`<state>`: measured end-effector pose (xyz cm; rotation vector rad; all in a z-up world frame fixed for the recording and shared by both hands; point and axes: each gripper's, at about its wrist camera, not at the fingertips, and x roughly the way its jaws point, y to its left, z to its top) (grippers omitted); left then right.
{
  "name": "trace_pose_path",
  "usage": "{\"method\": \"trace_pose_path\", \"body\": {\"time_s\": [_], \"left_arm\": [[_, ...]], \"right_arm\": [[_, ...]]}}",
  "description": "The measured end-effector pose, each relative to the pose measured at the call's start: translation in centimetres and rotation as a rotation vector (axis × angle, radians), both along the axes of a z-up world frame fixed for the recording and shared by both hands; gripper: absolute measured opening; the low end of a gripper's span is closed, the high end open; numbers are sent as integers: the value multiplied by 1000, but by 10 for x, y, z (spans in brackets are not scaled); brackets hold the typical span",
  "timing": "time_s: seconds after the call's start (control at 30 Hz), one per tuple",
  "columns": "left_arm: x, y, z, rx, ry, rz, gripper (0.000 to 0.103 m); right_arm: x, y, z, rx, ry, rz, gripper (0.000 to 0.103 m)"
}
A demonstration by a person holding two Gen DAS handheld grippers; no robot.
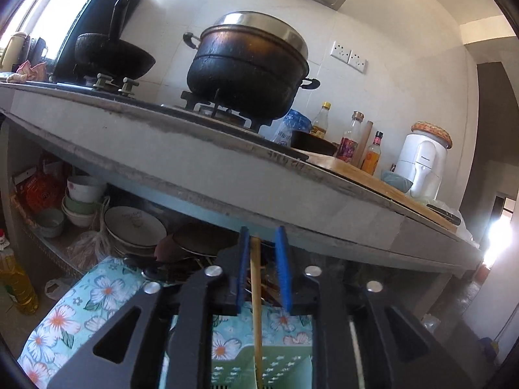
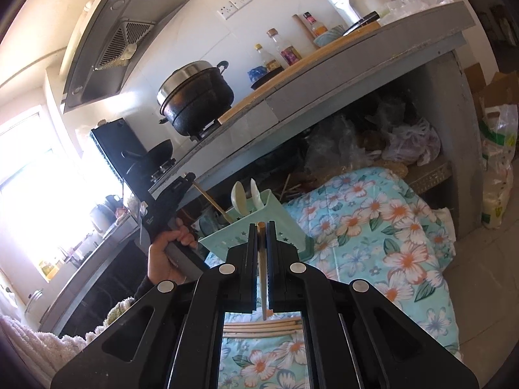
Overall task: Organize utensils
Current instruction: 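Carry the upright chopstick over the green holder with the left tool, then open the left tool to drop the chopstick into the holder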
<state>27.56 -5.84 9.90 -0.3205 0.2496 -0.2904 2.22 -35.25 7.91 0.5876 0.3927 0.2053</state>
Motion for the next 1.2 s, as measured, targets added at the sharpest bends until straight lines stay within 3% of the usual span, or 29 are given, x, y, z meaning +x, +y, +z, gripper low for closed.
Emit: {"method": "trace_pose_path", "body": {"time_s": [0.23, 0.4, 0.67, 0.8, 1.0, 1.2], "left_arm": [[-50, 32, 7, -66, -9, -18, 52], [-91, 55, 7, -34, 26, -55, 69], [-149, 79, -43, 120, 197, -42, 83], [-172, 92, -69, 134, 249, -25, 90], [-195, 107, -82, 189, 215, 10, 97], [-199, 119, -84, 216, 194, 42, 97]], "right_arm": [[-5, 8, 17, -41, -36, -14, 3], [-5, 24, 50, -124, -122, -17, 3], [23, 63, 118, -299, -317, -14, 3], [54, 86, 134, -387, -354, -9, 3], [101, 120, 129, -500, -349, 20, 3], [132, 156, 93, -663, -312, 39, 3]]}}
